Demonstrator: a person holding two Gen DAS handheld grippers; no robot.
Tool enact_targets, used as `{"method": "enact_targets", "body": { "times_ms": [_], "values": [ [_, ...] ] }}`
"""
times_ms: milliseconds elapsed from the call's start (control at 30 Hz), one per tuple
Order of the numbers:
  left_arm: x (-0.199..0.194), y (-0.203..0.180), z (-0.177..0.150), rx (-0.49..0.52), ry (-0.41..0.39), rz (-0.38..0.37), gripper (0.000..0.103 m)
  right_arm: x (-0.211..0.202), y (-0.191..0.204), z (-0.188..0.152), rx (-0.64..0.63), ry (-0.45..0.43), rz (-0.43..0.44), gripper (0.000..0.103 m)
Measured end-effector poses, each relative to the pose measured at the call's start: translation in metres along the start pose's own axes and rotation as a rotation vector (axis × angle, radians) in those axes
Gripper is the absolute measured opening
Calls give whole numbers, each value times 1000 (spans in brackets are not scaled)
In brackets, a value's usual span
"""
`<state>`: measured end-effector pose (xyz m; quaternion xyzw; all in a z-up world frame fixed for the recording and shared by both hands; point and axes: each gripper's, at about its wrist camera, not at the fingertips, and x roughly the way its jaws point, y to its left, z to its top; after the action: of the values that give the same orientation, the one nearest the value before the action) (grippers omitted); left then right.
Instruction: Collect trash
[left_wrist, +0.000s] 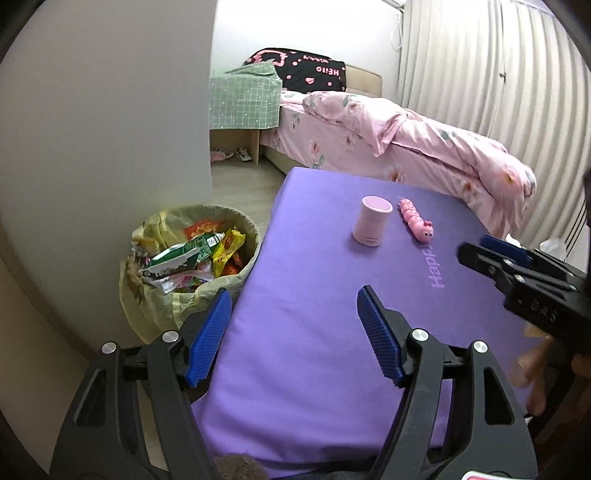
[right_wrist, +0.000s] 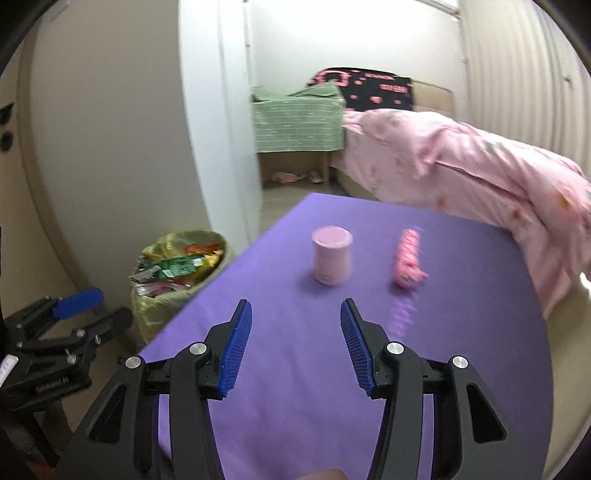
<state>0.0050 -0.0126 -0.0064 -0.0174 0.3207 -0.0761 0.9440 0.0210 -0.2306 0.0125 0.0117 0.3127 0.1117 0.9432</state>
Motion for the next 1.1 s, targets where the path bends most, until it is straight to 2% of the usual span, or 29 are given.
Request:
{"method": "enact_targets", "body": {
  "times_ms": [133, 267, 433, 1100],
  "values": [
    [-12, -8, 0, 15, -27, 42, 67, -18, 1, -18, 1, -24, -32, 47],
    [-18, -9, 0, 23, -19, 119, 67, -31, 0, -25, 26, -56, -14, 47],
    [-27, -8, -1, 25, -33, 147, 67, -35, 5, -25, 18, -72, -12, 47],
    [-27, -10, -2, 35, -25, 165, 67, -36, 0, -32, 46, -61, -19, 47]
  ]
}}
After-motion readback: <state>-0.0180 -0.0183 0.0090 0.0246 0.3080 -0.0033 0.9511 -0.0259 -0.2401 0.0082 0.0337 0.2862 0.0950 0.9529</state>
